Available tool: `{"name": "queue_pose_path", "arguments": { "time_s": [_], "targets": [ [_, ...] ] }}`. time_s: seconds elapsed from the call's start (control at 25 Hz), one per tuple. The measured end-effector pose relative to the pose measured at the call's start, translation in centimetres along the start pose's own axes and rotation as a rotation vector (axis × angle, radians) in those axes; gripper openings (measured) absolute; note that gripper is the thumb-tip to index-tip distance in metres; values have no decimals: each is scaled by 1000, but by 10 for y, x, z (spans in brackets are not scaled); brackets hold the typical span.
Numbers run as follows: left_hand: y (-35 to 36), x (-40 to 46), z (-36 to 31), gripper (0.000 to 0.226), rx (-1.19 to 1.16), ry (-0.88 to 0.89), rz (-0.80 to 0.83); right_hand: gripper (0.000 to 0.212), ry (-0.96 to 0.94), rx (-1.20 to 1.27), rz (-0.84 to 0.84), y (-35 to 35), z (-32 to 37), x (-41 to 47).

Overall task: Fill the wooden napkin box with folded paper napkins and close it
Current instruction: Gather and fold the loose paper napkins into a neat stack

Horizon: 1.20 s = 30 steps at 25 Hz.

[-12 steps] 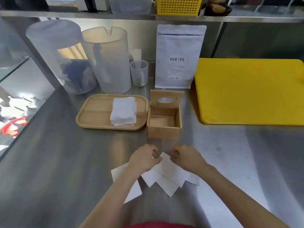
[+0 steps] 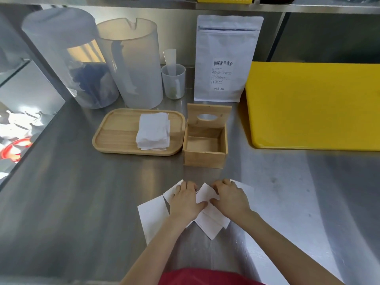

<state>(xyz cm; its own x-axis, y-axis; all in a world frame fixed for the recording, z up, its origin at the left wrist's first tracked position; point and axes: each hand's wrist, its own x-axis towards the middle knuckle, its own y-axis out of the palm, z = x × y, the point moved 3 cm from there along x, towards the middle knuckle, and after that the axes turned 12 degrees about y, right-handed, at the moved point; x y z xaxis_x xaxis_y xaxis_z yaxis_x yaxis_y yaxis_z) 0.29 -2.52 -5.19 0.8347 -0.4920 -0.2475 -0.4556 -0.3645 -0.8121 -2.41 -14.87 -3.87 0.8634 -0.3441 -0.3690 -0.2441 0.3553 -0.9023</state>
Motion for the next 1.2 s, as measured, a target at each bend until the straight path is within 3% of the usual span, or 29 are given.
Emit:
{"name": "queue_pose_path", "arguments": {
  "time_s": [0.24,0.4,0.6,0.76,0.84,0.96,1.12,1.2],
  "targets": [
    [1,-1,3,37,-89,-3,-53,19,-22,119,-25,-2,-2,-3],
    [-7,-3,1,25,-237,41,-153,9,-31,364,9,-12,-5,-7],
    [-21,-11,-3,9,-658,-54,-266,7,-28,620,41,-30,-7,-12],
    [-18,-21,-8,10,-1236,-148,-152,4,93,954,125,-32,-3,-19],
    [-15,-26,-9,13,-1391,-162,-111,7,115,1027,156,-30,2,-22],
    [-16,-30,-1,18,-1351,-214,-168,4,81,987,182,-25,10,-23],
    [-24,-37,22,17,-1354,-346,-315,20,61,984,226,-22,17,-16],
    [-29,-42,35,16,-1331,-388,-362,15,34,842,200,-19,22,-10]
  ]
}}
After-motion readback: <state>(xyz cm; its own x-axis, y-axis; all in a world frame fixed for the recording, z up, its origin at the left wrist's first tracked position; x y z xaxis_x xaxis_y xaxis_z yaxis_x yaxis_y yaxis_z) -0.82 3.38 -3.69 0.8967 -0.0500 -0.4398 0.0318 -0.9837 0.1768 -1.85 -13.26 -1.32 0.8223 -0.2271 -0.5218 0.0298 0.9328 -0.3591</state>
